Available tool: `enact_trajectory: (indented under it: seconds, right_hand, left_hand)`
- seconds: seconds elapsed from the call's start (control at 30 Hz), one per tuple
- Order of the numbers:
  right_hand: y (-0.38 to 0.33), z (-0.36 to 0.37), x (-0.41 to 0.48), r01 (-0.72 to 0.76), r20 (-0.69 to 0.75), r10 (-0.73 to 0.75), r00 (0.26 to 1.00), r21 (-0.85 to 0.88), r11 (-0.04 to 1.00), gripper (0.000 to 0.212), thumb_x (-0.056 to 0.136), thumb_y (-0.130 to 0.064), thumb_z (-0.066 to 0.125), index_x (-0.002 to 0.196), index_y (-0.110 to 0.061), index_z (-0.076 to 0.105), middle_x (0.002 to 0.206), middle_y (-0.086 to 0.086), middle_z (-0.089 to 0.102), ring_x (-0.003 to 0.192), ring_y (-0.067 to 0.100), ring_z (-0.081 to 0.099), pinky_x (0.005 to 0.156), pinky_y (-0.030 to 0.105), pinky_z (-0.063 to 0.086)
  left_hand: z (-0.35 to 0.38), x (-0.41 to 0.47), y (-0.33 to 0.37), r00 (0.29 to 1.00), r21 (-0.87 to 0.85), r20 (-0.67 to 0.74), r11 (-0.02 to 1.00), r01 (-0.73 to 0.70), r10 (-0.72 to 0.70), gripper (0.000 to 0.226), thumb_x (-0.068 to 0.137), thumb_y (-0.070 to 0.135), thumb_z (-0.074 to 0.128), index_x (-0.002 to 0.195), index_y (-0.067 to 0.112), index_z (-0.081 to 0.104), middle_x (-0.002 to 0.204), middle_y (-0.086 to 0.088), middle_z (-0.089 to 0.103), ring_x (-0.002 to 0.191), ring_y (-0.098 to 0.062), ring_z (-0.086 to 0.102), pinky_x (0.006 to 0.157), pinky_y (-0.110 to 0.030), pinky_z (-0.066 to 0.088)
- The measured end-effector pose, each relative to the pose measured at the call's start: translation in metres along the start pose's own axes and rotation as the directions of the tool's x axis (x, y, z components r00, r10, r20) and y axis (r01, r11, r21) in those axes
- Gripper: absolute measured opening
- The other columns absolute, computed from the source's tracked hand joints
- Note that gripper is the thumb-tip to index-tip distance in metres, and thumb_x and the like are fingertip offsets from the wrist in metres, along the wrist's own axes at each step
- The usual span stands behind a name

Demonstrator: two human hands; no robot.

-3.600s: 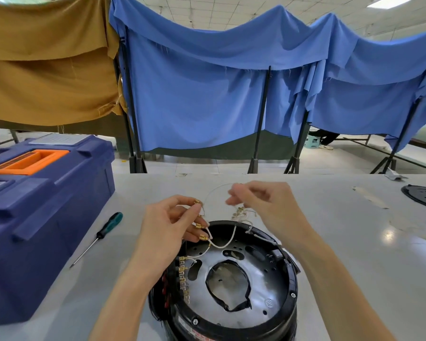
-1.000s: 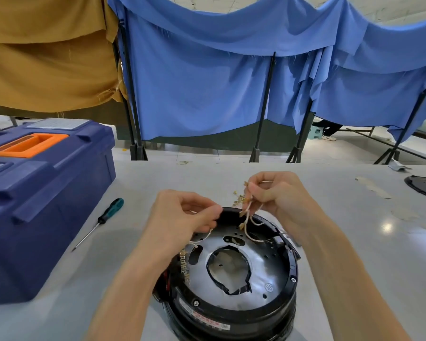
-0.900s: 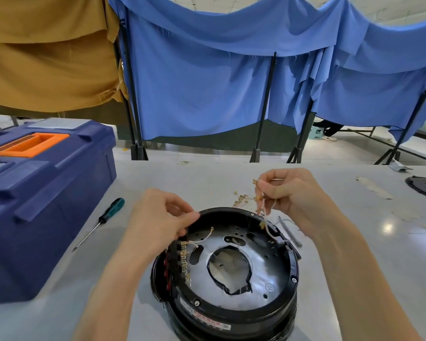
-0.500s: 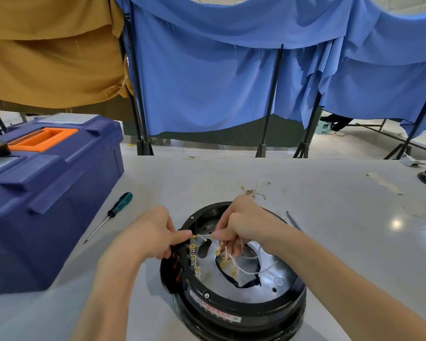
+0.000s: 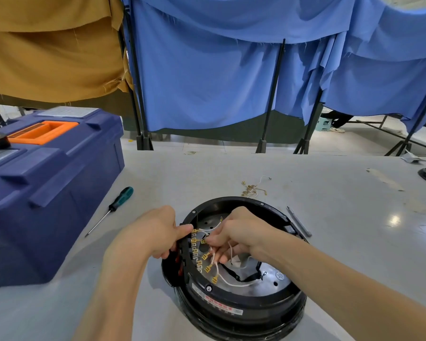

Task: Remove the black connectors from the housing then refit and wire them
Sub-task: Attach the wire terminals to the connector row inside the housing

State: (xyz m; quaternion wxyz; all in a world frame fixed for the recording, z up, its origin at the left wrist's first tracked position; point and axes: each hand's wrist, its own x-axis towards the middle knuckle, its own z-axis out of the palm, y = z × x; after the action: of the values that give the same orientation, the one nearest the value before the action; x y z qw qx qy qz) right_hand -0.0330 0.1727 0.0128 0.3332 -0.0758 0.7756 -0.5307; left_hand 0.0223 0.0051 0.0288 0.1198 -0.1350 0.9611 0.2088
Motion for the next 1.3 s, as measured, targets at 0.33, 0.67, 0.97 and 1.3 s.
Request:
enact_trajectory:
  seconds: [0.33, 0.67, 0.97, 1.3]
  right_hand:
    - [0.001, 0.001, 0.012, -0.010, -0.005, 0.011, 1.000, 0.071, 0.997, 0.005, 0.077, 0.011, 0.070, 0.078, 0.007, 0.068, 0.062, 0.017, 0.066, 0.048, 0.022, 0.063, 0.046, 0.024, 0.052]
    - [-0.005, 0.002, 0.018, -0.007, 0.050, 0.003, 0.999, 0.087, 0.996, 0.012, 0.081, 0.014, 0.067, 0.091, 0.010, 0.063, 0.058, 0.011, 0.069, 0.049, 0.021, 0.068, 0.048, 0.024, 0.055]
    - [-0.002, -0.001, 0.019, -0.017, 0.068, 0.013, 0.998, 0.052, 0.999, 0.005, 0.080, 0.009, 0.070, 0.084, 0.008, 0.067, 0.062, 0.013, 0.068, 0.052, 0.021, 0.068, 0.050, 0.023, 0.055]
    - [-0.005, 0.002, 0.021, -0.024, 0.059, 0.021, 0.998, 0.046, 0.999, 0.009, 0.080, 0.014, 0.067, 0.077, 0.005, 0.066, 0.061, 0.012, 0.067, 0.051, 0.021, 0.068, 0.048, 0.023, 0.054]
  left_hand:
    - [0.000, 0.000, 0.000, 1.000, 0.043, -0.003, 0.999, -0.018, 0.018, 0.056, 0.098, 0.047, 0.044, 0.060, 0.008, 0.057, 0.035, 0.007, 0.048, 0.027, -0.001, 0.040, 0.044, -0.018, 0.034]
    - [0.002, 0.002, 0.000, 0.999, 0.029, -0.011, 0.999, -0.032, 0.033, 0.048, 0.099, 0.036, 0.049, 0.061, 0.007, 0.054, 0.046, 0.003, 0.050, 0.038, -0.007, 0.043, 0.046, -0.019, 0.036]
    - [0.001, 0.001, 0.001, 0.999, 0.032, -0.013, 0.999, -0.031, 0.032, 0.050, 0.099, 0.042, 0.047, 0.061, 0.009, 0.053, 0.041, 0.007, 0.048, 0.034, -0.002, 0.041, 0.043, -0.017, 0.033]
    - [0.000, -0.001, 0.002, 1.000, 0.052, -0.015, 0.998, -0.027, 0.028, 0.052, 0.098, 0.044, 0.046, 0.058, 0.012, 0.053, 0.030, 0.010, 0.043, 0.032, -0.001, 0.039, 0.040, -0.016, 0.030]
